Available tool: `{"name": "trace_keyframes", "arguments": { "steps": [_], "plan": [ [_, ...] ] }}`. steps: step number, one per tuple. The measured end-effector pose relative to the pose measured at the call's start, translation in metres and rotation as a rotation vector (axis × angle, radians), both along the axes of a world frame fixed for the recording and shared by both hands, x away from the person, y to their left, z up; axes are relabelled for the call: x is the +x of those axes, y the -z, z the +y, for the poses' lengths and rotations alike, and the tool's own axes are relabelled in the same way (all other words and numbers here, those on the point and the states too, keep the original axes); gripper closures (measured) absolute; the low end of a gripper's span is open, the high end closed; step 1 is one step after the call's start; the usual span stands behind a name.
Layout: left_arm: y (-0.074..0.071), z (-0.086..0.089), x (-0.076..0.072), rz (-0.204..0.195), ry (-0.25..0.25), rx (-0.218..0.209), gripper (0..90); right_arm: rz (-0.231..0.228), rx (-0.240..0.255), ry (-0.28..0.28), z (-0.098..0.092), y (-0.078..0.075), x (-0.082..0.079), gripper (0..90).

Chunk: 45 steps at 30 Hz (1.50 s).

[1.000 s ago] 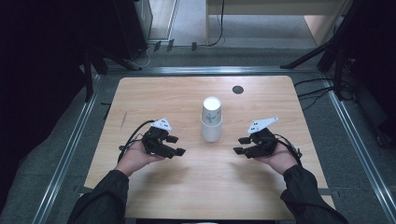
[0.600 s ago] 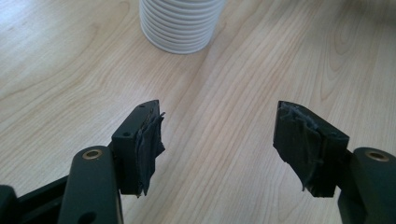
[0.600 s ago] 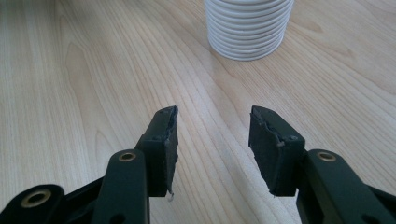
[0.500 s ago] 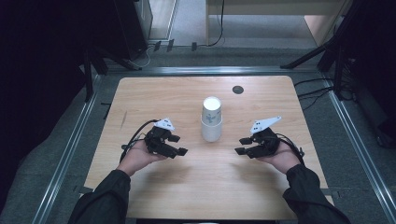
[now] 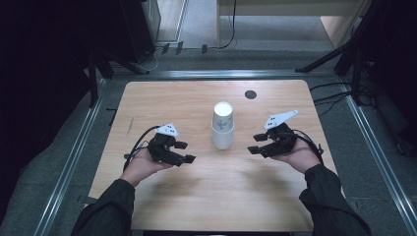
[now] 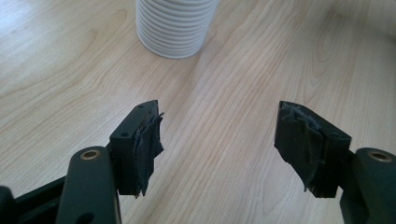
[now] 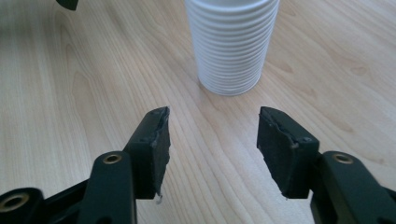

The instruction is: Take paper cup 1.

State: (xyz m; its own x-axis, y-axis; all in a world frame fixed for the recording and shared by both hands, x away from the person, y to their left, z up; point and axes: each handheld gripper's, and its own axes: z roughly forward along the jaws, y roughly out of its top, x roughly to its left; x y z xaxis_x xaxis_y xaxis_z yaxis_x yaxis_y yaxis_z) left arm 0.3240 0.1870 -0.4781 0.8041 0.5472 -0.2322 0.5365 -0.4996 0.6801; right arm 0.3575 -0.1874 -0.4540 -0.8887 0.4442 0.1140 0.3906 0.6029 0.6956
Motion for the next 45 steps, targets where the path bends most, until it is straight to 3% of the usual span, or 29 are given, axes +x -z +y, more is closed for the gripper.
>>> {"name": "trace_keyframes", "arguments": {
  "steps": [4, 11, 19, 37, 44, 45],
  "plan": [
    [0.000, -0.001, 0.001, 0.001, 0.002, 0.004, 31.3, 0.013, -0.022, -0.012, 0.003, -0.015, 0.006, 41.5],
    [0.000, -0.003, 0.000, -0.004, 0.011, 0.006, 31.1, -0.004, -0.096, -0.063, 0.015, -0.041, 0.022, 38.9],
    [-0.001, 0.000, 0.000, -0.005, 0.004, -0.001, 31.1, -0.004, -0.143, -0.088, 0.031, -0.059, 0.036, 35.5],
    [-0.002, 0.003, 0.000, -0.006, 0.000, -0.012, 30.9, -0.016, -0.210, -0.154, 0.059, -0.095, 0.061, 29.9],
    [-0.003, 0.004, -0.001, -0.008, 0.003, -0.013, 30.9, -0.009, -0.238, -0.184, 0.071, -0.099, 0.068, 24.9],
    [-0.003, 0.004, -0.001, -0.008, 0.003, -0.013, 30.9, 0.007, -0.244, -0.187, 0.076, -0.100, 0.070, 24.8]
  ]
}}
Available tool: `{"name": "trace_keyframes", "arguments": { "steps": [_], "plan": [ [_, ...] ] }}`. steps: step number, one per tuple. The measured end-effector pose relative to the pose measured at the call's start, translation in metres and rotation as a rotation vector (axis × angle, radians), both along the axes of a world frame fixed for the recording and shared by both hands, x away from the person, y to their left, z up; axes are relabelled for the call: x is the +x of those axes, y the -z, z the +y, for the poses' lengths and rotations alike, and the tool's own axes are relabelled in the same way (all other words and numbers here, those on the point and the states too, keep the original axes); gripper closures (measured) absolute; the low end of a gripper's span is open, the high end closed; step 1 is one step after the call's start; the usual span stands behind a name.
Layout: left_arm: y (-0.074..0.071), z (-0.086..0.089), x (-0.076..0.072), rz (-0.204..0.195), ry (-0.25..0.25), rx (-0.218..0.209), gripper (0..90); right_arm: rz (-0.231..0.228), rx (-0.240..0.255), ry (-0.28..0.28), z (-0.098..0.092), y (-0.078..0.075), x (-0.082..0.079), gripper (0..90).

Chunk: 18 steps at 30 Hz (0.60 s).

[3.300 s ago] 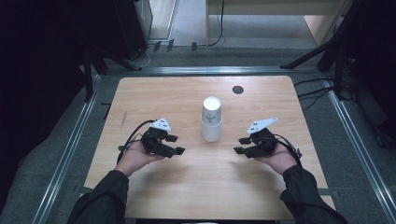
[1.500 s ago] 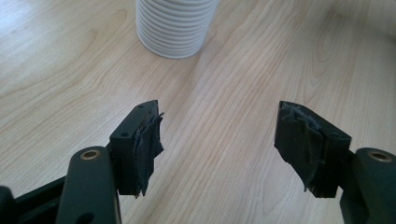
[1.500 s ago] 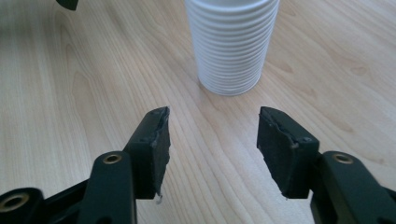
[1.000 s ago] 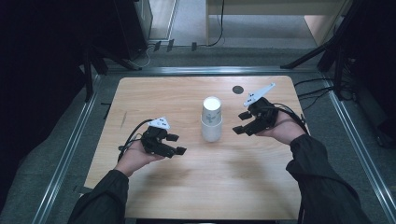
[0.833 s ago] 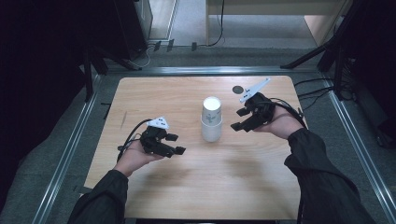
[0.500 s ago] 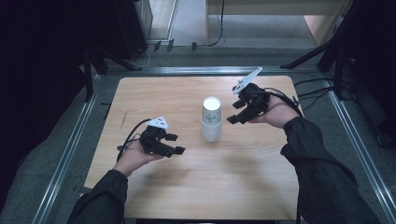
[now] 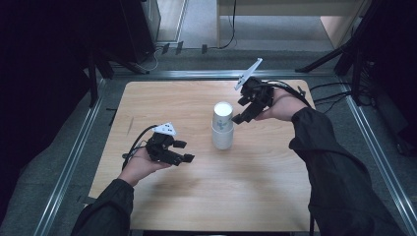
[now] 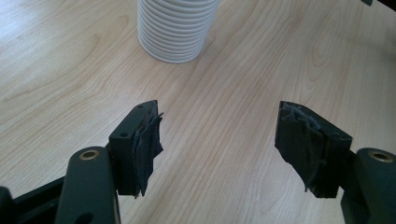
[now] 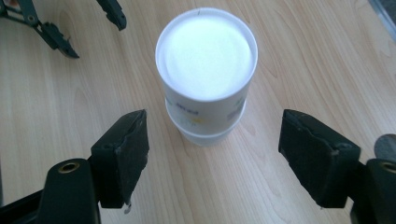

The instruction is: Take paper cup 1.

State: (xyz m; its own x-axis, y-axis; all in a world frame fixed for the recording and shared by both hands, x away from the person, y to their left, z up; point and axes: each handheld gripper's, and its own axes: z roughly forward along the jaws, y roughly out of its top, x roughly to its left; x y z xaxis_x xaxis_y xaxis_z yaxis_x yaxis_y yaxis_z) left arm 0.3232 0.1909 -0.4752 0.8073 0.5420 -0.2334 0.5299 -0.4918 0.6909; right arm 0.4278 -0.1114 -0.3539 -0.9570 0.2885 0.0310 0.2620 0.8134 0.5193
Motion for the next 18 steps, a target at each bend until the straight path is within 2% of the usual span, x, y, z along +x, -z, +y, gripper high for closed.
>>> {"name": "trace_keyframes", "arguments": {
  "steps": [4, 9, 11, 18],
  "plan": [
    [-0.001, 0.001, -0.001, -0.001, -0.003, -0.005, 30.9, 0.014, -0.019, -0.018, 0.010, 0.001, 0.005, 24.8],
    [0.000, 0.001, -0.001, 0.001, -0.003, -0.006, 30.9, 0.007, -0.036, -0.038, 0.017, 0.002, 0.009, 24.3],
    [0.000, 0.002, -0.001, -0.001, -0.001, -0.007, 30.9, 0.006, -0.060, -0.053, 0.024, 0.003, 0.012, 23.4],
    [-0.001, 0.002, -0.002, -0.004, 0.003, -0.009, 30.8, 0.015, -0.095, -0.071, 0.040, 0.005, 0.016, 23.4]
  ]
}}
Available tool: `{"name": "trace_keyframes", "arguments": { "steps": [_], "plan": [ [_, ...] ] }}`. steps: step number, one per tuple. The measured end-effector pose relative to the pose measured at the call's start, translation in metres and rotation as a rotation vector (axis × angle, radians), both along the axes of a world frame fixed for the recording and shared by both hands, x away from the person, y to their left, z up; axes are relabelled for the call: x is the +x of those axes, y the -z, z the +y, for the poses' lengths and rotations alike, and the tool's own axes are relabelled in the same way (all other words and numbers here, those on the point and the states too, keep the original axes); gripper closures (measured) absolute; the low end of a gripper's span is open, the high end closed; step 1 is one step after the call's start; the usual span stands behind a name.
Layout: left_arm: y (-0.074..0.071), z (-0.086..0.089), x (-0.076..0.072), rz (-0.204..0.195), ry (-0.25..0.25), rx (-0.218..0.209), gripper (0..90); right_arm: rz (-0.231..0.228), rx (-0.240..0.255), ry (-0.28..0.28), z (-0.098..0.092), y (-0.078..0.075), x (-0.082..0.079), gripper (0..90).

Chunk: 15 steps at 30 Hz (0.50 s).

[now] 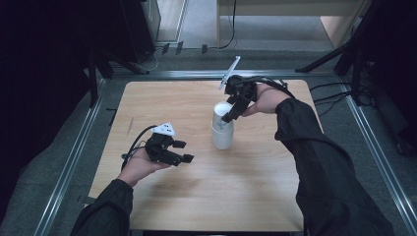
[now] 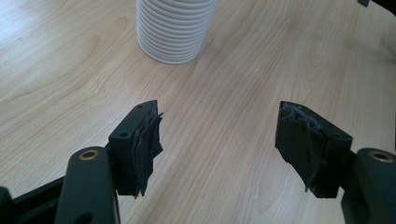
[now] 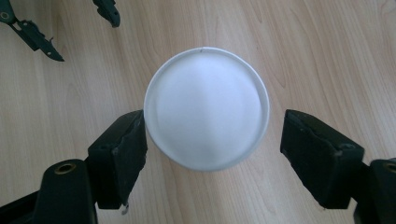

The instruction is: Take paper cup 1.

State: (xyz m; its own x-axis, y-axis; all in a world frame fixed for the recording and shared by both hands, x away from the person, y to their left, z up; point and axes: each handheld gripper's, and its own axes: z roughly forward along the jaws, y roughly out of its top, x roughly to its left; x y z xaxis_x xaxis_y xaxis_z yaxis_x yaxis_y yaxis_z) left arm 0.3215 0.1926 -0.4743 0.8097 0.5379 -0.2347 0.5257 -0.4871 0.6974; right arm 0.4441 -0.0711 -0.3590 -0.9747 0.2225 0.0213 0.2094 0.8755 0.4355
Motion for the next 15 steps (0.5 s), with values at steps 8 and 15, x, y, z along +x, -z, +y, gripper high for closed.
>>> {"name": "trace_keyframes", "arguments": {
  "steps": [8, 15],
  "plan": [
    [-0.001, 0.001, 0.000, 0.000, -0.002, -0.004, 30.8, 0.015, -0.066, -0.028, 0.022, 0.006, 0.001, 23.7],
    [-0.001, 0.003, -0.001, -0.002, -0.002, -0.002, 30.8, 0.031, -0.094, -0.032, 0.029, 0.009, 0.004, 26.3]
  ]
}}
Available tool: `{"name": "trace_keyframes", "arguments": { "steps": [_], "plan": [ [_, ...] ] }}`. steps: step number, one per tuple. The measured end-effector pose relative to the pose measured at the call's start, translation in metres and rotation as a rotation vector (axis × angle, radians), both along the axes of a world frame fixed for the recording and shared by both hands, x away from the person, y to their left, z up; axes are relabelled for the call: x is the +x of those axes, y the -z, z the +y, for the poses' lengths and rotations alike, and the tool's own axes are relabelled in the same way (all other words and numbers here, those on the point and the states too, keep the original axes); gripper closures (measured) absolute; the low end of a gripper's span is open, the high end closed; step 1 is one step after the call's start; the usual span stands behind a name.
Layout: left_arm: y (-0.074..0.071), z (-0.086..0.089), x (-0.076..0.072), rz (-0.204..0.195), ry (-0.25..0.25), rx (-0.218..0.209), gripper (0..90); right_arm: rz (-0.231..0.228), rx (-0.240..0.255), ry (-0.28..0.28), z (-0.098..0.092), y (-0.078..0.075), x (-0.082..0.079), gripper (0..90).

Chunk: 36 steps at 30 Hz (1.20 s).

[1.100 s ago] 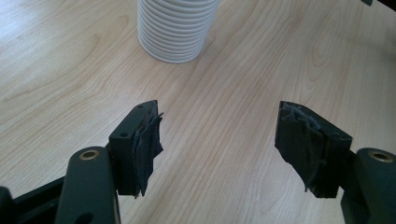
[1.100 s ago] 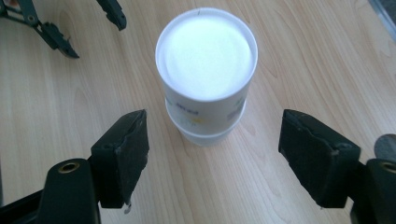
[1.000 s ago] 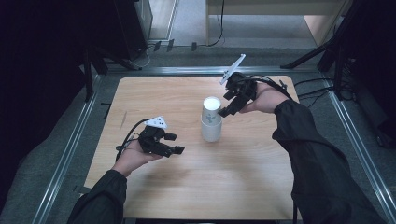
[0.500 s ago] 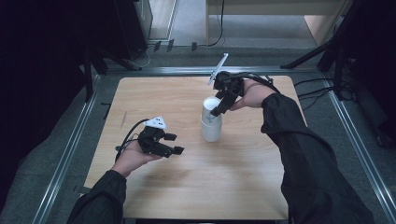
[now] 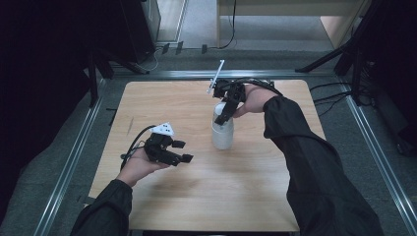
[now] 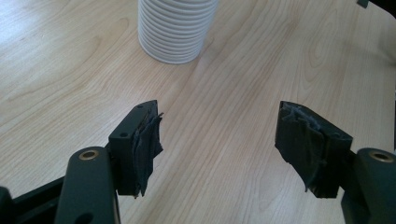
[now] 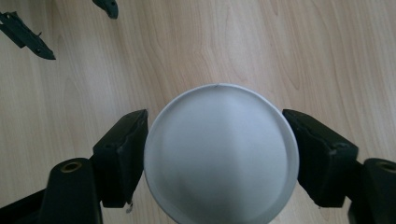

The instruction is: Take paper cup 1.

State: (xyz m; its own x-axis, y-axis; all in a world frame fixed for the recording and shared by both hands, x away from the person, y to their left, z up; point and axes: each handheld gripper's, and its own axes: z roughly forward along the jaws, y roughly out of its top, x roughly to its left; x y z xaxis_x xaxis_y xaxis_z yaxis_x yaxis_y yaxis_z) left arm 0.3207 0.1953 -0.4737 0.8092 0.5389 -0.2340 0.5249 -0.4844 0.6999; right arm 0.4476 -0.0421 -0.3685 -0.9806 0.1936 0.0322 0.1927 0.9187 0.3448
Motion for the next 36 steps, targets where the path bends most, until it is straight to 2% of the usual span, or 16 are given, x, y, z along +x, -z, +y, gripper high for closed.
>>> {"name": "trace_keyframes", "arguments": {
  "steps": [4, 8, 17, 22, 32, 36],
  "plan": [
    [0.000, 0.001, 0.000, 0.000, -0.002, -0.002, 30.8, 0.009, -0.013, 0.004, 0.002, 0.001, 0.002, 31.1],
    [-0.001, 0.001, 0.000, -0.001, -0.003, -0.003, 30.8, 0.020, -0.018, 0.016, 0.002, 0.000, 0.003, 31.4],
    [-0.001, 0.001, 0.000, 0.000, -0.004, -0.003, 30.7, 0.005, -0.034, 0.002, 0.003, -0.011, 0.002, 32.2],
    [-0.001, 0.002, 0.000, -0.002, -0.003, -0.006, 30.6, 0.000, -0.022, -0.003, 0.003, -0.020, 0.000, 32.2],
    [-0.001, 0.002, 0.000, 0.000, -0.006, -0.011, 30.6, 0.001, -0.024, -0.001, 0.001, -0.025, 0.000, 32.3],
    [-0.001, 0.003, 0.000, 0.001, -0.007, -0.014, 30.4, -0.003, -0.011, -0.009, -0.001, -0.033, -0.001, 32.6]
  ]
}}
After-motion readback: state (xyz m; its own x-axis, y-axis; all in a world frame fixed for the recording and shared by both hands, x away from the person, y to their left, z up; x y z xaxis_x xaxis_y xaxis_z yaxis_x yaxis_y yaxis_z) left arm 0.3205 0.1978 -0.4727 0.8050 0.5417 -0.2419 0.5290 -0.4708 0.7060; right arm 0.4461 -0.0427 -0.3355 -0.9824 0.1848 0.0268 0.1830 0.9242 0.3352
